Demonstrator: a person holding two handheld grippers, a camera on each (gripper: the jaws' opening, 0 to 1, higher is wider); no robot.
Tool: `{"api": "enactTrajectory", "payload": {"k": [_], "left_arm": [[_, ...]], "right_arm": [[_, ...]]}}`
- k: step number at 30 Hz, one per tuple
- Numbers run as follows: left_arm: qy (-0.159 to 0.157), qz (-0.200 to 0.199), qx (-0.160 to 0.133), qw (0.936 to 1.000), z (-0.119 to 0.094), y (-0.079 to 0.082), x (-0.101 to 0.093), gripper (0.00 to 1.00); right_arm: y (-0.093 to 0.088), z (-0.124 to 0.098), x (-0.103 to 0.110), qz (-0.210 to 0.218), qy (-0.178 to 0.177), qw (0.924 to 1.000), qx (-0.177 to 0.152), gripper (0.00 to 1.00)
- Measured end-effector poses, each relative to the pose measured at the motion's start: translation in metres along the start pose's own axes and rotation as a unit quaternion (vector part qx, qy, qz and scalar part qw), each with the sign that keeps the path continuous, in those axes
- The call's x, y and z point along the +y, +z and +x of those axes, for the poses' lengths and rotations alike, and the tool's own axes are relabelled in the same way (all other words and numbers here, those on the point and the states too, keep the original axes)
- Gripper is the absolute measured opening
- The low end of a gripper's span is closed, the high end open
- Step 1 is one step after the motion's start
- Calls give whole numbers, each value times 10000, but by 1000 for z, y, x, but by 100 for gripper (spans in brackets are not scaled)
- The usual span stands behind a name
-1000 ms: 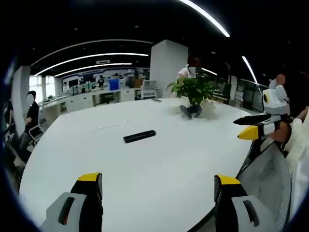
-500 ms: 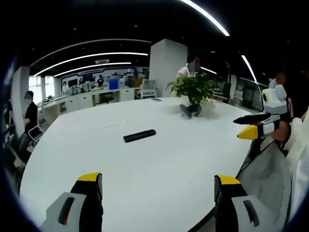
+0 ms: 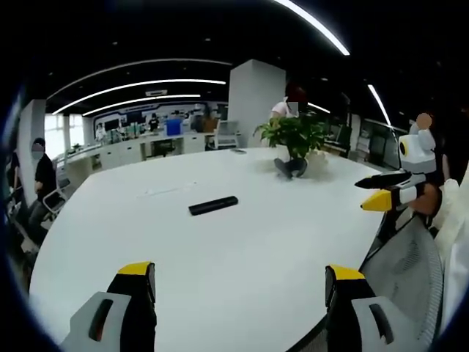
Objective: Press the specified remote control buttons in sequence, fully releasing each button before pressing the next.
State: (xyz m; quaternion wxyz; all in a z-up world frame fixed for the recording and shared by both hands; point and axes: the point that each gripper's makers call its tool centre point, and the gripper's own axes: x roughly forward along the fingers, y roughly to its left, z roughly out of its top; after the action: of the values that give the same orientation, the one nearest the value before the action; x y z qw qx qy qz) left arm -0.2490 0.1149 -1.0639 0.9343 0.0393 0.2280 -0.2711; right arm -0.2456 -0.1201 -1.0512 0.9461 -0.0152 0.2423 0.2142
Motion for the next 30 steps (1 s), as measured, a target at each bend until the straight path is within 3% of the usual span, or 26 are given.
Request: {"api": "enactTrajectory", "payload": {"k": [19,30], "left_arm": [[-49,29,-3,10000,2,2,-1,100],[-87,238,73,9997,8,8,7,100]], "right_arm": [[0,-1,-1,9,-28,10000,7,92],[-3,0,0,71,-11,10000,50,91]]}}
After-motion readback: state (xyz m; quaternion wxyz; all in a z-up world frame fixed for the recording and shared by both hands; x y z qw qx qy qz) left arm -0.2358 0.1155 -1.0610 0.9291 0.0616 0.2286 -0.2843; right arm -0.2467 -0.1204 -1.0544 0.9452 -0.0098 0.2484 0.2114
